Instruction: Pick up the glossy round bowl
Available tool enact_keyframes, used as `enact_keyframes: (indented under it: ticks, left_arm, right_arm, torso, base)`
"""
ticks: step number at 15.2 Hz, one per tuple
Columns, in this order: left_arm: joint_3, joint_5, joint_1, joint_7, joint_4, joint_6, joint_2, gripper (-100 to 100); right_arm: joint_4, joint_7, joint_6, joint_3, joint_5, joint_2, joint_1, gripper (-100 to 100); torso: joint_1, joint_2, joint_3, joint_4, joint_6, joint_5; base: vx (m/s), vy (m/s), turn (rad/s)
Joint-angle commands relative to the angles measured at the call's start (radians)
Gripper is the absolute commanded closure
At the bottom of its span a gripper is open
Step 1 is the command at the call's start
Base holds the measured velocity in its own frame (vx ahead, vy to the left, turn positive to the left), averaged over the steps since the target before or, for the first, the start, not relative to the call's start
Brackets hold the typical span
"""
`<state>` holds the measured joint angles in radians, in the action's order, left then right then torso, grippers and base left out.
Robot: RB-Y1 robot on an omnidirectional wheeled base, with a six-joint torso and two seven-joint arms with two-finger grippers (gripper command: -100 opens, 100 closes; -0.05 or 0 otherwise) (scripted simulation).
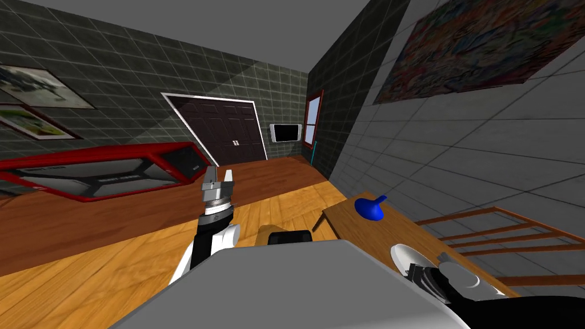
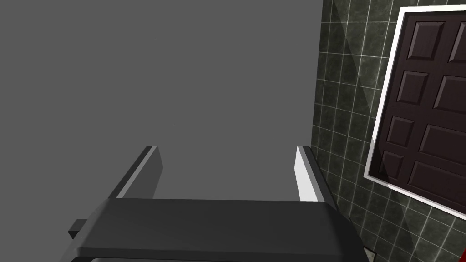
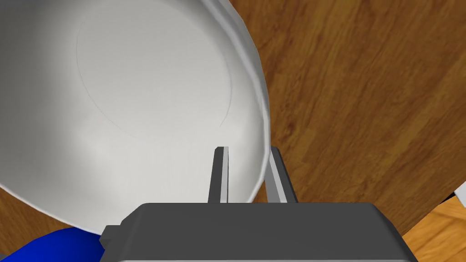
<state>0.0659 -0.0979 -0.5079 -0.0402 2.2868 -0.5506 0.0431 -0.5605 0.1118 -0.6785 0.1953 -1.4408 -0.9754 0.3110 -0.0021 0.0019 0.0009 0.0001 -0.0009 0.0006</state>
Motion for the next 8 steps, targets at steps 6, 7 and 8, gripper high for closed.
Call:
enact_keyframes:
  ticks: [6,7,8]
  left_arm:
    - [0.0,0.0,0.0,0.0,0.0,0.0,0.0,0]
    - [0.0,0.0,0.0,0.0,0.0,0.0,0.0,0]
    - [0.0,0.0,0.0,0.0,0.0,0.0,0.0,0]
  right_arm:
    - [-0.053,-0.092,-0.002,0.14,-0.037,-0.027,-0.128,100]
    - [-0.053,-0.093,-0.002,0.151,-0.037,-0.027,-0.128,100]
    - [-0.077,-0.132,-0.005,0.186,-0.052,-0.04,-0.17,100]
  torso:
    - [-0.003,-0.001,0.0,0.001,-0.002,-0.002]
    - [-0.002,-0.001,-0.001,0.0,-0.002,-0.002]
    - [-0.002,-0.001,0.0,0.0,-0.002,-0.002]
  base:
    - [0.005,-0.009,-0.209]
    - [0.007,-0.004,-0.109]
    - [0.007,-0.013,-0.26]
